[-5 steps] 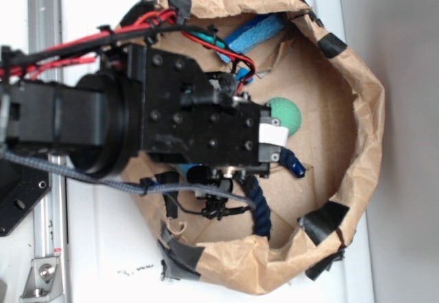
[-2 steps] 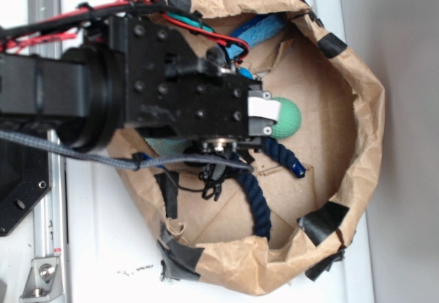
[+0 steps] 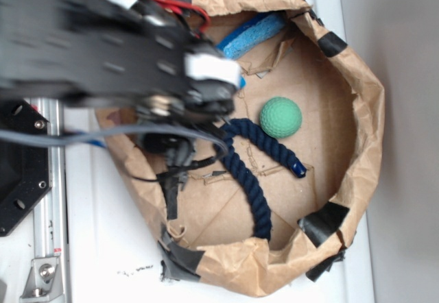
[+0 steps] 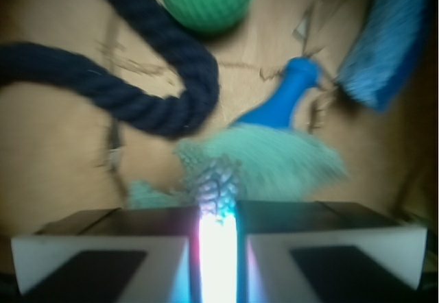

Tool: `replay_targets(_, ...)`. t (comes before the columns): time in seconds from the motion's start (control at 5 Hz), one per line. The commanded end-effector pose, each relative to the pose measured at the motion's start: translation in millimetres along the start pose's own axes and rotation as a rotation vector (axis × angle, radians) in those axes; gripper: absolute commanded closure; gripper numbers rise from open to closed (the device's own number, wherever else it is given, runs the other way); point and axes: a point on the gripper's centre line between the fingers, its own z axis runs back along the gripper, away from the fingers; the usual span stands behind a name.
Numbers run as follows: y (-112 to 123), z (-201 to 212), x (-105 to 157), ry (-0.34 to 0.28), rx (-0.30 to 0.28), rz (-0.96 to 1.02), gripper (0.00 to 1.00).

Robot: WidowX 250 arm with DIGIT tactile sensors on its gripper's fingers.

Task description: Grab the blue cloth.

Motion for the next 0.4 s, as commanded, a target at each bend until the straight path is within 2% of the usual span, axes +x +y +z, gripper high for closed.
replay_targets(0.0,3.6,63.5,11.1,-0.104,-0.056,0.022,1.00)
replay_targets(0.2,1.7,69.1,15.8,-0.108,-0.069,0.016,1.00)
